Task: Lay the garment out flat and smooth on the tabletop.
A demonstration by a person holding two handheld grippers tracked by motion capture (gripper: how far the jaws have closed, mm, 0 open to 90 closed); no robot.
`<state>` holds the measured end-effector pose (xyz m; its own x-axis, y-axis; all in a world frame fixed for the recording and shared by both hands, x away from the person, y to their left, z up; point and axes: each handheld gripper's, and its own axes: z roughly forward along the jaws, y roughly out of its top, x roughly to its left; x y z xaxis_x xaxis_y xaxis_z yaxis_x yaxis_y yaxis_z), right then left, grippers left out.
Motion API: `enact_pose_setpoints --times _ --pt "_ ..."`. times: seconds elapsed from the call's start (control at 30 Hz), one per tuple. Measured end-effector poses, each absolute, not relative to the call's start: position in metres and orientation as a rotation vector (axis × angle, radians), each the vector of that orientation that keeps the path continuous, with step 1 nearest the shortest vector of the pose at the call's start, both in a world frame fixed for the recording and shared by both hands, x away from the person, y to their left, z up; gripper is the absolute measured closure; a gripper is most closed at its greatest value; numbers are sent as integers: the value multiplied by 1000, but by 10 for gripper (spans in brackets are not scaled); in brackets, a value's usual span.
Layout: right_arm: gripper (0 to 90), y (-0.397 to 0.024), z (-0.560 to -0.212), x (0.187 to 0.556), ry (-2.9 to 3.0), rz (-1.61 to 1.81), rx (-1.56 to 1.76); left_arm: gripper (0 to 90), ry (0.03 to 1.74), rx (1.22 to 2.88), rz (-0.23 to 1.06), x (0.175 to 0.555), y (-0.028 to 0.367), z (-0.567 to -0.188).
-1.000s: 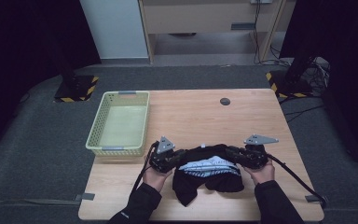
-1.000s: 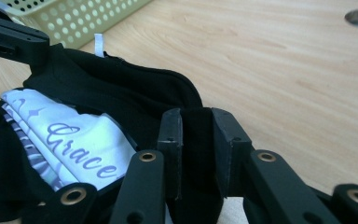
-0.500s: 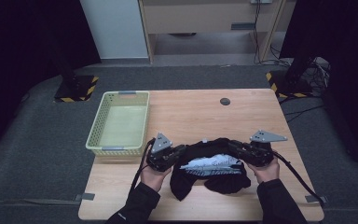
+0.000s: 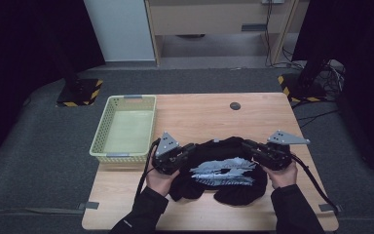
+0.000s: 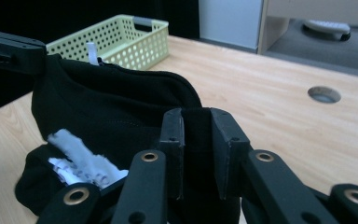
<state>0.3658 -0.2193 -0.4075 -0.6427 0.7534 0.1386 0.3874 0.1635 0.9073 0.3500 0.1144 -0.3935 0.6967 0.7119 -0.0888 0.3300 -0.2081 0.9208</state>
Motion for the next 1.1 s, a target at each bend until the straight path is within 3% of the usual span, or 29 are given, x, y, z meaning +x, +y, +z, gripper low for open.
enact_pose_setpoints --times 0.47,1.0,1.07,1.1 --pt "761 -214 -380 389 1963 1480 1122 857 855 1750 518 378 106 -369" --pt "754 -207 -381 442 1833 1434 1230 857 916 1715 608 435 93 -365" --pt "756 -206 -381 453 1810 1414 1243 833 920 1692 665 445 88 -369" --pt "738 -205 -381 458 1796 1407 1255 776 934 1668 691 451 86 -372"
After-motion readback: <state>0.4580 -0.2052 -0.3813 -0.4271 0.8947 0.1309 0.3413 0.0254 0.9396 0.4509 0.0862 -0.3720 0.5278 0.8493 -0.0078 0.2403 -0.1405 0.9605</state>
